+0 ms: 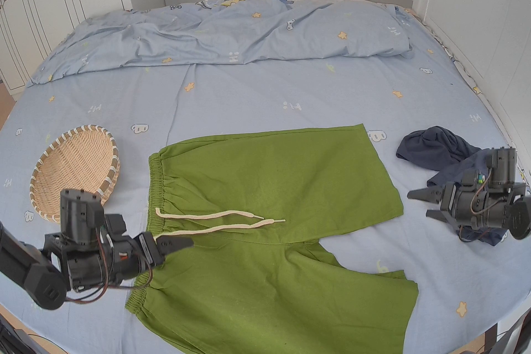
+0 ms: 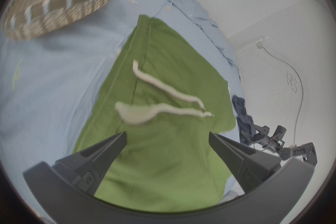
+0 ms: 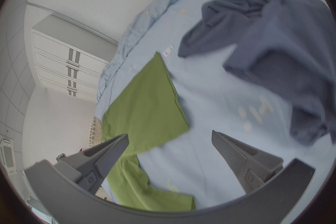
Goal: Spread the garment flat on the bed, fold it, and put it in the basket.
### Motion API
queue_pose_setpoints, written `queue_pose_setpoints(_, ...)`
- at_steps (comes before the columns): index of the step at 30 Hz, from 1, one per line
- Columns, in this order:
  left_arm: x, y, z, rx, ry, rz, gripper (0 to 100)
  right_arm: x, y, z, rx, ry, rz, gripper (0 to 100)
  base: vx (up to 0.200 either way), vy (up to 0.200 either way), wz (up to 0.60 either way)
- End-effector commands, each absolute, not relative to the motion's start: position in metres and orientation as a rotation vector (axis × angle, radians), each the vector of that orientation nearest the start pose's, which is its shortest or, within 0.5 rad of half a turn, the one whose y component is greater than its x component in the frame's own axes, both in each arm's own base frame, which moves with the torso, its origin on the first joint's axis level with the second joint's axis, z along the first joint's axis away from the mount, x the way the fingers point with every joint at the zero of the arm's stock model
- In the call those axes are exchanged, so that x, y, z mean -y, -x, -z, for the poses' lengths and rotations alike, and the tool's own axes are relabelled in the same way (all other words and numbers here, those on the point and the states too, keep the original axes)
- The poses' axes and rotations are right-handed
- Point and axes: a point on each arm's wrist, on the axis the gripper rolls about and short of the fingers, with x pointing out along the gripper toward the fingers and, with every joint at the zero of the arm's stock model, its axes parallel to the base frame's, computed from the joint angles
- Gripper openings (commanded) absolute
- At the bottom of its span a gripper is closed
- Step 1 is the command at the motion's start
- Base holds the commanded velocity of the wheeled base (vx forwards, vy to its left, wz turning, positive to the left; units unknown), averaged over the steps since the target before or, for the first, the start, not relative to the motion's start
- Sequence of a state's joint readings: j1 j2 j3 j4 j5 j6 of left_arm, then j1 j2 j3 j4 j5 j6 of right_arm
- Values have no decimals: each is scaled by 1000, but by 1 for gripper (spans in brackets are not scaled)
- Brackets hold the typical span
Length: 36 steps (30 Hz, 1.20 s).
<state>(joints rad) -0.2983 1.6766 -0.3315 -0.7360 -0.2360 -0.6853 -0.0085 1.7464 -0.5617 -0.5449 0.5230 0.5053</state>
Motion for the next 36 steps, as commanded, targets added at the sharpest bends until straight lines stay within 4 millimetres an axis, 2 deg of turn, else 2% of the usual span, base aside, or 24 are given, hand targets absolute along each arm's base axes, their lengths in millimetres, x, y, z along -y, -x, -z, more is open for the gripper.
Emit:
queue_pose_setpoints(1,67,-174,-76,-833,635,312,100,-14,-231,-84,-819,-641,-337,100,0,0,0)
queue_pose_setpoints(8,62,-160,-62,-880,629,290,100,-24,-216,-73,-882,-641,-357,100,0,0,0)
queue_pose_setpoints(15,60,-156,-51,-926,622,266,100,-41,-200,-64,-982,-643,-420,100,0,0,0)
queue_pose_setpoints(21,60,-155,-42,-943,612,261,100,-46,-195,-60,-1013,-634,-433,100,0,0,0)
queue_pose_setpoints(32,59,-156,-41,-937,614,256,100,-64,-179,-56,-1101,-641,-487,100,0,0,0)
queue_pose_setpoints(36,59,-156,-42,-935,614,256,100,-68,-180,-59,-1104,-676,-486,100,0,0,0)
